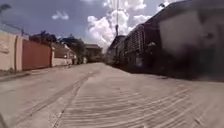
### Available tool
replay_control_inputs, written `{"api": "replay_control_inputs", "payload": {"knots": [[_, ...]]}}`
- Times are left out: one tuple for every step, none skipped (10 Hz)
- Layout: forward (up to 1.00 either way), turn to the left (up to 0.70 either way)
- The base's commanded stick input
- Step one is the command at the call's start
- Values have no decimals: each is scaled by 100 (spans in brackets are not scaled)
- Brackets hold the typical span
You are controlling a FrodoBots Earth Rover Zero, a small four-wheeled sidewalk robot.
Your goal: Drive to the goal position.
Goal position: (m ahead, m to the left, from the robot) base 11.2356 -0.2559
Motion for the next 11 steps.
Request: {"api": "replay_control_inputs", "payload": {"knots": [[85, 0], [85, 0], [85, 0], [85, 0], [85, 0], [85, 0], [85, 0], [85, 0], [85, 0], [85, 0], [85, 0]]}}
